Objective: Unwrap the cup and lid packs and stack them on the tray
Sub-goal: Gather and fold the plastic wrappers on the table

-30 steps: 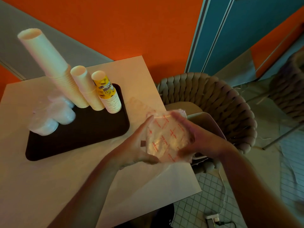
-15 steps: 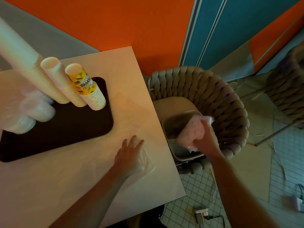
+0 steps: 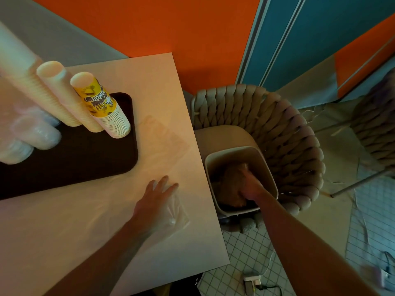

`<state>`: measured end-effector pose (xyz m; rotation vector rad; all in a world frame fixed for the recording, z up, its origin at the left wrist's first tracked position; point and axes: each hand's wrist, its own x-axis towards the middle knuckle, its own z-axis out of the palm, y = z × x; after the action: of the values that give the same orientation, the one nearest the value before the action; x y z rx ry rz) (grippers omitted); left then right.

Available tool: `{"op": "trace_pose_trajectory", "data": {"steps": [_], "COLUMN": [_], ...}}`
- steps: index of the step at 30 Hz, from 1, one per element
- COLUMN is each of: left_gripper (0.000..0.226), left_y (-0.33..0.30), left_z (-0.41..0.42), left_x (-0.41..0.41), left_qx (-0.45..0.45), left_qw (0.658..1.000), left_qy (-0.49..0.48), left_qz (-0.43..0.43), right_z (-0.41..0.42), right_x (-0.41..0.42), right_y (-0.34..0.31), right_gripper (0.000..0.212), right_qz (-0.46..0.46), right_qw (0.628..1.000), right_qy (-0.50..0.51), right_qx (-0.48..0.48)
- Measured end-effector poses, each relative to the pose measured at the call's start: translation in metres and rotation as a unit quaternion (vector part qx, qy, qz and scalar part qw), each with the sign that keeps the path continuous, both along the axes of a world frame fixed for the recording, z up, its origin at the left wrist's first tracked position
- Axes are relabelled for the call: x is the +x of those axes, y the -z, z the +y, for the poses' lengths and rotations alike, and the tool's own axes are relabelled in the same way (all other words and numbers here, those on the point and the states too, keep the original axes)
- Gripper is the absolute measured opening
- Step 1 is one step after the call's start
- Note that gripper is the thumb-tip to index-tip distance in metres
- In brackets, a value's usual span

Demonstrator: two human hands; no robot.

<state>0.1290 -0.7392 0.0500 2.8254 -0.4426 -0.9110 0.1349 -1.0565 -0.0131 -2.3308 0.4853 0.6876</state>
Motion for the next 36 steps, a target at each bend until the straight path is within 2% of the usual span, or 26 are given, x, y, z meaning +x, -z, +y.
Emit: {"op": "trace_pose_trajectory", "data": {"steps": [3, 7, 12, 14, 17, 21, 24, 28, 33, 36], "left_gripper": [0.106, 0.104, 0.100, 0.096, 0.083, 0.064, 0.065, 0.079, 0.070, 0.081], "left_y": [-0.001, -0.004, -0.002, -0.002, -0.007, -0.013, -0.010, 0.000, 0.004, 0.003], "left_z": [-0.001, -0.002, -0.003, -0.004, 0.009, 0.054, 0.110, 0.177, 0.209, 0.209], "left_x": [0.001, 0.000, -0.003, -0.007, -0.025, -0.053, -0.074, -0.100, -0.113, -0.115], "left_qx": [0.003, 0.004, 0.001, -0.001, -0.028, -0.086, -0.073, -0.043, -0.030, -0.011], "left_qw": [1.000, 1.000, 1.000, 1.000, 0.996, 0.985, 0.985, 0.993, 0.999, 1.000], "left_qy": [0.002, -0.002, -0.004, 0.008, 0.008, -0.071, -0.102, -0.068, -0.035, -0.021], "left_qz": [0.001, 0.002, 0.006, -0.016, -0.083, -0.130, -0.119, -0.085, -0.010, -0.004], "right_z": [-0.005, 0.000, 0.036, 0.061, 0.110, 0.168, 0.203, 0.239, 0.257, 0.268], "right_x": [0.001, 0.001, -0.009, -0.017, -0.031, -0.050, -0.063, -0.076, -0.099, -0.113], "right_y": [-0.001, -0.011, -0.046, -0.062, -0.080, -0.081, -0.072, -0.058, -0.042, -0.040], "right_gripper": [0.072, 0.071, 0.062, 0.055, 0.048, 0.045, 0.053, 0.078, 0.087, 0.087], "right_qz": [0.027, -0.004, -0.133, -0.190, -0.244, -0.301, -0.285, -0.186, -0.115, -0.105], "right_qw": [0.999, 0.999, 0.989, 0.980, 0.970, 0.950, 0.949, 0.962, 0.972, 0.977], "right_qy": [0.016, 0.024, 0.048, 0.042, 0.006, -0.080, -0.138, -0.194, -0.165, -0.119], "right_qx": [-0.029, -0.041, -0.048, -0.039, -0.019, -0.003, 0.000, -0.049, -0.119, -0.143]}}
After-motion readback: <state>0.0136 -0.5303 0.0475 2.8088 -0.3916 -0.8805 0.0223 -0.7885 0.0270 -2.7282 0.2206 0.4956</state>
